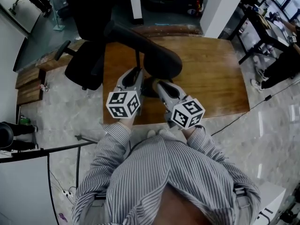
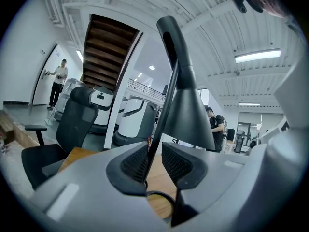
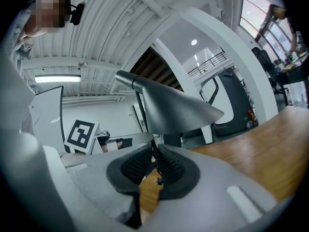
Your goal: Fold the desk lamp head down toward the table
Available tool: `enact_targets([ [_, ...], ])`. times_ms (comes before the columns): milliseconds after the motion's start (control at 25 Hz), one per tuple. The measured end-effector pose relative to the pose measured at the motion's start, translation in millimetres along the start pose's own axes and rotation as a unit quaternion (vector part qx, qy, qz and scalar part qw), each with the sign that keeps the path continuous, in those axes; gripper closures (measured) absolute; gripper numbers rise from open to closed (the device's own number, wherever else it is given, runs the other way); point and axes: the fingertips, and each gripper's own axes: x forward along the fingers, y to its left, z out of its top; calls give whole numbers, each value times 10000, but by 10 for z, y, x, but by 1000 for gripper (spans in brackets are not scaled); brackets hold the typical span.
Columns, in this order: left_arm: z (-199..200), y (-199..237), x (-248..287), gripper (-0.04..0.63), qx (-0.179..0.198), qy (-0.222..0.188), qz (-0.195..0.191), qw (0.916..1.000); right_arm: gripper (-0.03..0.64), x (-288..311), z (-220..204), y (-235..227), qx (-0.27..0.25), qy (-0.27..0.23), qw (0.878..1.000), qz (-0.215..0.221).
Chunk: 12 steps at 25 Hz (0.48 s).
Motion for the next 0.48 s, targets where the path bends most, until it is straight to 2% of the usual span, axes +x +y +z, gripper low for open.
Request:
enact_targets([
  [200,-26,-189,-217,514,-107,16,-233,9997,581,-66,-78,73,-6,269,9996,51],
  [400,-127,-411,-486,588,-169,38,-411,9990,581,-102,-131,187,-435,444,9980,-81],
  [480,-146,-498,-561,591,-118,71,-485,9987,583,-103,-117,223,-521,451,9976,-92],
])
